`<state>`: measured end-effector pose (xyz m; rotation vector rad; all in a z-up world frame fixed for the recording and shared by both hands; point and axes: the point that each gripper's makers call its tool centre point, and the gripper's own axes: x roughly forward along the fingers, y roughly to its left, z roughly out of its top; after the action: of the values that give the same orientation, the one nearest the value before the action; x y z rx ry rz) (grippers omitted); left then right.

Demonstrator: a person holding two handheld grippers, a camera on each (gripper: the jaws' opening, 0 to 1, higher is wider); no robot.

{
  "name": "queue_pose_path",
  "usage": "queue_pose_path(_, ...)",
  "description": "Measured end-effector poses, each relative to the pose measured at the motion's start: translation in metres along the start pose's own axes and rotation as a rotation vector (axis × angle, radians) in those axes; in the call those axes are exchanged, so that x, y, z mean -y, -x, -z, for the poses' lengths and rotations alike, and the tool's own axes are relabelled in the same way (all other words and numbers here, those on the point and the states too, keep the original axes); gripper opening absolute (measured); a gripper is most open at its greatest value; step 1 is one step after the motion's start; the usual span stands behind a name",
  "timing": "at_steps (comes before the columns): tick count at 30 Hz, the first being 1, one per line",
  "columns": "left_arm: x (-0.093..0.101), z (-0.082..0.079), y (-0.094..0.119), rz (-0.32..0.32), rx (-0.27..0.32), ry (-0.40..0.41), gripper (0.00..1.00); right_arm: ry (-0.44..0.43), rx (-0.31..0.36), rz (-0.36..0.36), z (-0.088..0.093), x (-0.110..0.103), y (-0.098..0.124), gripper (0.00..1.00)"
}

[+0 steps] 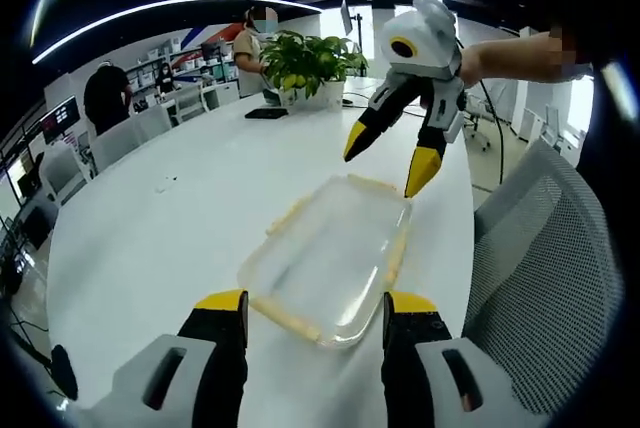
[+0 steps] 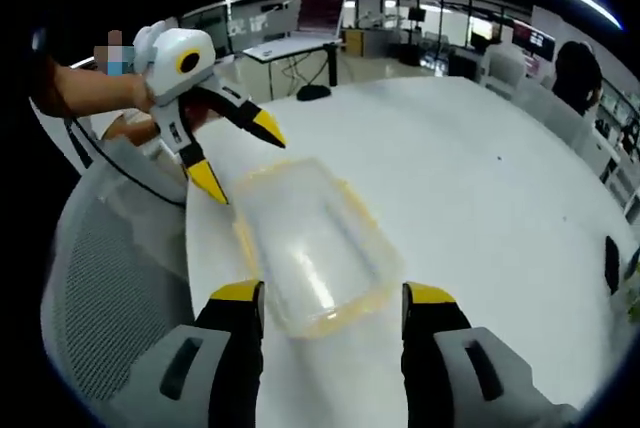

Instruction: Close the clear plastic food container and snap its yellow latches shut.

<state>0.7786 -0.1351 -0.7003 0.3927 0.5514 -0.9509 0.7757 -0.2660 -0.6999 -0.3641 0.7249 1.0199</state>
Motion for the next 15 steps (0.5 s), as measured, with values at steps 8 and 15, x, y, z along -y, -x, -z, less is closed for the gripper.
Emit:
queue_pose_path(8,0.006,0.011,-0.003,-0.013,-0.014,0.018,0.48,-0.024,0.013,0.029,0.017,-0.011,-0.004,0.52)
queue_pose_path(15,0.005,0.018,-0.009,-0.028,-0.027,0.016,0.47,-0.053,0.049,0.078,0.021,-0.012,-0.012,0.52)
